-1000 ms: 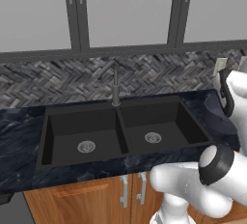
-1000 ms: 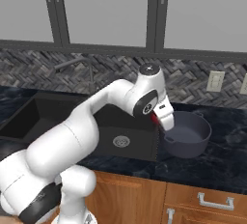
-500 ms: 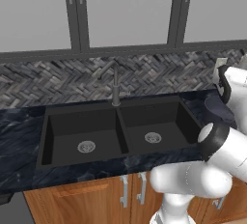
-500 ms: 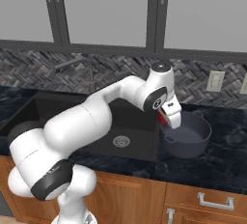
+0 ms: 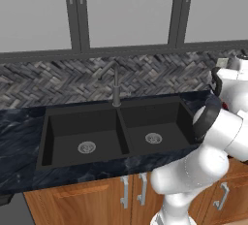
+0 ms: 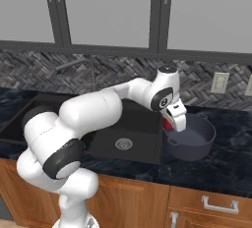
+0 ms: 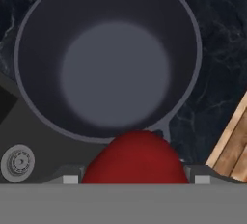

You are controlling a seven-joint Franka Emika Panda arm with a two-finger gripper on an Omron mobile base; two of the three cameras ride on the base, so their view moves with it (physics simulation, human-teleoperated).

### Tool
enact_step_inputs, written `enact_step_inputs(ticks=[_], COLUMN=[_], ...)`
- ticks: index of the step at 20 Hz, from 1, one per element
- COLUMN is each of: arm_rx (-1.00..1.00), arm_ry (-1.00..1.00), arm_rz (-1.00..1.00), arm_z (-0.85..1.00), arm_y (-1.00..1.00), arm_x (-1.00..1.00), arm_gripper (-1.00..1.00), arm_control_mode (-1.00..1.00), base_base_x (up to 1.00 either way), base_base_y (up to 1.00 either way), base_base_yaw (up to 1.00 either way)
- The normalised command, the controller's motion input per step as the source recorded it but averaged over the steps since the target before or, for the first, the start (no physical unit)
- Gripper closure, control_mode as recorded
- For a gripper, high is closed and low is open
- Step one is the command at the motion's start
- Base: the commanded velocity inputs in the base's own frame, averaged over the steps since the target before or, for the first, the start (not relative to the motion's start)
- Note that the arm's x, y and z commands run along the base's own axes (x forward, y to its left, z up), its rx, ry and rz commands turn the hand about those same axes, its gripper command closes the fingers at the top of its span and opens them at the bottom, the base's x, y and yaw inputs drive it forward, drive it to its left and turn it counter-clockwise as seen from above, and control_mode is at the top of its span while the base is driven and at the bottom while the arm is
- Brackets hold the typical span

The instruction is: Dump the tomato from the pot into the sink. Then turn on the water and wash the tomato. Then turn off the water and put the tomato back in the pot.

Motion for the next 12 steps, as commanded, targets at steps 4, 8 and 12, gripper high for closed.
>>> enact_step_inputs(ticks=[4,8,12], arm_rx=[0.05,0.04,0.01], arm_ry=[0.00,0.03,0.08], arm_rz=[0.00,0.00,0.00], arm_z=[-0.04,-0.11,-0.30], arm_y=[-0.27,-0.19,-0.09], arm_x=[0.04,0.04,0.14], arm_gripper=[1.00,1.00,1.00], arm_control_mode=[-1.00,-1.00,-1.00], base_base_x=[0.00,0.00,0.00], base_base_y=[0.00,0.00,0.00], base_base_yaw=[0.00,0.00,0.00])
